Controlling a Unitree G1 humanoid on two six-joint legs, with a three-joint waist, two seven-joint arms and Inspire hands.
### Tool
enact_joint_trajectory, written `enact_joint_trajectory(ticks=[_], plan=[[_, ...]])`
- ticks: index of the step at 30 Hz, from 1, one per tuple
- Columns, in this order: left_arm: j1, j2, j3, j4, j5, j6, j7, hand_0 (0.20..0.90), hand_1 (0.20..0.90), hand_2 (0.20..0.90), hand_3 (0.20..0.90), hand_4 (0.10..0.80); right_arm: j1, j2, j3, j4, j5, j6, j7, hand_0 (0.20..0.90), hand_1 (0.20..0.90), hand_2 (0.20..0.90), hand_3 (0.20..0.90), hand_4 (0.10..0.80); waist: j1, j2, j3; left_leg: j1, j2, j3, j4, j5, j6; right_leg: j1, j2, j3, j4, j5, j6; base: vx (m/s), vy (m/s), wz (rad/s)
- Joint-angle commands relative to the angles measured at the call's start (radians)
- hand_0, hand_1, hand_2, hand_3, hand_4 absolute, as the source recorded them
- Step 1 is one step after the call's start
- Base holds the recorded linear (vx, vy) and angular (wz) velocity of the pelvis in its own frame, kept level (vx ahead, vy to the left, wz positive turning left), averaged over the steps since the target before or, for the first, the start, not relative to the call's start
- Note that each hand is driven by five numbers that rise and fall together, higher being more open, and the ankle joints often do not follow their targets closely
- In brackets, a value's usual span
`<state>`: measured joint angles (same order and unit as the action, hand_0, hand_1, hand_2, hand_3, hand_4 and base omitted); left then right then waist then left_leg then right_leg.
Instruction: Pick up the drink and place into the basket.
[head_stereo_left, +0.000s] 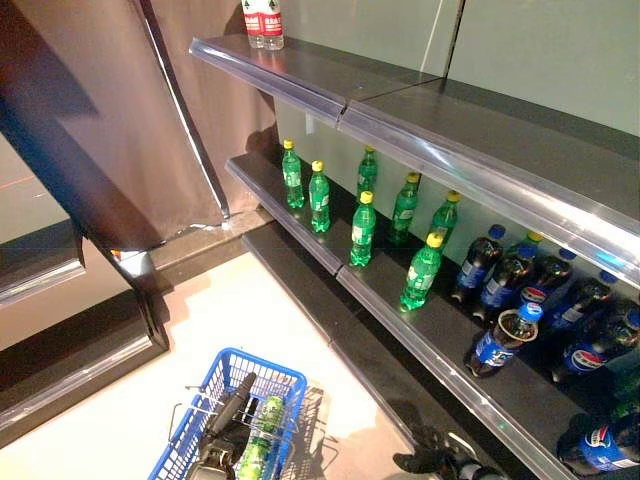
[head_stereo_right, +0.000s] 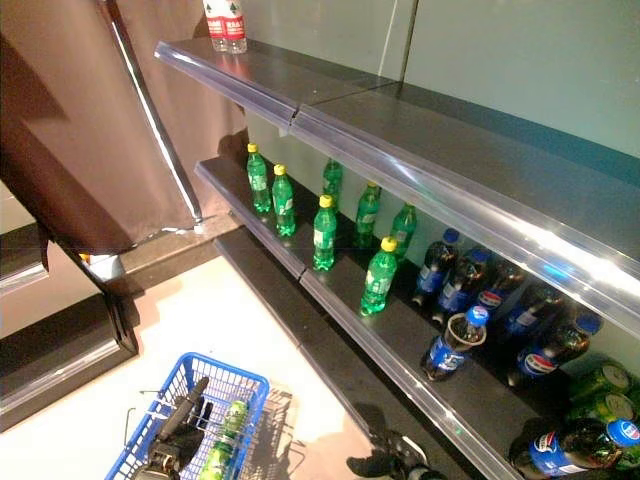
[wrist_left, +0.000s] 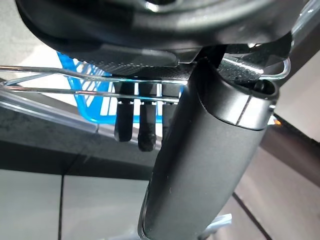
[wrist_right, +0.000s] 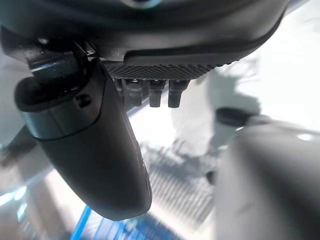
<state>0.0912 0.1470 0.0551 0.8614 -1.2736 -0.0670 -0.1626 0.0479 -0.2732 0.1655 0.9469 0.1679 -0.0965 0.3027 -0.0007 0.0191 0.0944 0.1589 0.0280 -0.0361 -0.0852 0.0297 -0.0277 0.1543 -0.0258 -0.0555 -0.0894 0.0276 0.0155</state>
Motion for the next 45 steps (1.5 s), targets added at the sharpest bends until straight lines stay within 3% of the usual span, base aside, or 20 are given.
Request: enact_joint_trajectory(ticks=[1, 7, 9, 13, 16, 24, 38, 45], plan=[[-0.115, 0.072, 0.031, -0.205, 0.014, -0.098, -0.096, 0.300, 0.300, 0.300, 0.200, 0.100, -0.026, -0.038, 0.048, -0.152, -0.007, -0.056, 0.076, 0.900, 0.900, 0.900, 0.900, 0.800, 0.019, -0.003, -0.045, 0.009, -0.079, 0.064, 0.033, -0.099, 0.038, -0.011, -0.013, 0.001, 0.030, -0.026, 0.035, 0.000, 0.000, 0.00], [-0.094, 0.076, 0.021, -0.260, 0.013, -0.100, -0.075, 0.300, 0.300, 0.300, 0.200, 0.100, 0.001, -0.092, 0.092, -0.541, -0.046, -0.051, 0.085, 0.900, 0.900, 0.900, 0.900, 0.800, 0.000, -0.019, -0.034, 0.002, -0.083, 0.056, 0.038, -0.092, 0.036, -0.015, -0.015, 0.007, 0.025, -0.017, 0.040, 0.000, 0.000, 0.00], [-0.092, 0.077, 0.021, -0.264, 0.012, -0.099, -0.072, 0.300, 0.300, 0.300, 0.200, 0.100, 0.004, -0.099, 0.090, -0.573, -0.045, -0.057, 0.088, 0.900, 0.900, 0.900, 0.900, 0.800, -0.002, -0.020, -0.034, 0.002, -0.083, 0.056, 0.038, -0.091, 0.036, -0.016, -0.015, 0.009, 0.024, -0.016, 0.040, 0.000, 0.000, 0.00], [-0.083, 0.084, 0.021, -0.295, 0.015, -0.095, -0.059, 0.300, 0.300, 0.300, 0.200, 0.100, 0.021, -0.134, 0.039, -0.809, 0.045, -0.073, 0.133, 0.900, 0.900, 0.900, 0.900, 0.800, -0.019, -0.022, -0.027, -0.002, -0.085, 0.058, 0.045, -0.092, 0.042, -0.022, -0.018, 0.030, 0.025, -0.012, 0.050, -0.004, 0.004, -0.01], [-0.083, 0.081, 0.022, -0.303, 0.018, -0.094, -0.057, 0.300, 0.300, 0.300, 0.200, 0.100, 0.028, -0.128, 0.006, -0.873, 0.145, -0.095, 0.169, 0.900, 0.900, 0.900, 0.900, 0.800, -0.027, -0.022, -0.026, -0.005, -0.085, 0.063, 0.050, -0.096, 0.045, -0.026, -0.019, 0.039, 0.026, -0.010, 0.055, -0.005, 0.006, -0.01], [-0.060, 0.061, 0.026, -0.338, 0.032, -0.089, -0.050, 0.300, 0.300, 0.300, 0.200, 0.100, 0.062, -0.065, -0.073, -0.979, 0.355, -0.163, 0.199, 0.900, 0.900, 0.900, 0.900, 0.800, -0.038, -0.017, -0.033, -0.002, -0.084, 0.079, 0.046, -0.103, 0.052, -0.031, -0.027, 0.052, 0.017, -0.003, 0.070, 0.004, 0.013, -0.06], [-0.040, 0.069, 0.025, -0.372, 0.049, -0.069, -0.024, 0.300, 0.300, 0.300, 0.200, 0.100, 0.070, -0.064, -0.047, -1.001, 0.364, -0.202, 0.146, 0.900, 0.900, 0.900, 0.900, 0.800, -0.028, -0.021, -0.033, -0.008, -0.088, 0.080, 0.055, -0.110, 0.060, -0.037, -0.039, 0.048, 0.020, -0.001, 0.078, 0.002, 0.003, -0.02], [-0.028, 0.083, 0.024, -0.368, 0.056, -0.048, -0.038, 0.300, 0.300, 0.300, 0.200, 0.100, 0.079, -0.089, -0.037, -1.036, 0.386, -0.225, 0.113, 0.900, 0.900, 0.900, 0.900, 0.800, -0.042, -0.026, -0.012, -0.032, -0.096, 0.090, 0.121, -0.137, 0.072, -0.060, -0.050, 0.080, 0.049, -0.001, 0.084, -0.015, 0.000, -0.05]])
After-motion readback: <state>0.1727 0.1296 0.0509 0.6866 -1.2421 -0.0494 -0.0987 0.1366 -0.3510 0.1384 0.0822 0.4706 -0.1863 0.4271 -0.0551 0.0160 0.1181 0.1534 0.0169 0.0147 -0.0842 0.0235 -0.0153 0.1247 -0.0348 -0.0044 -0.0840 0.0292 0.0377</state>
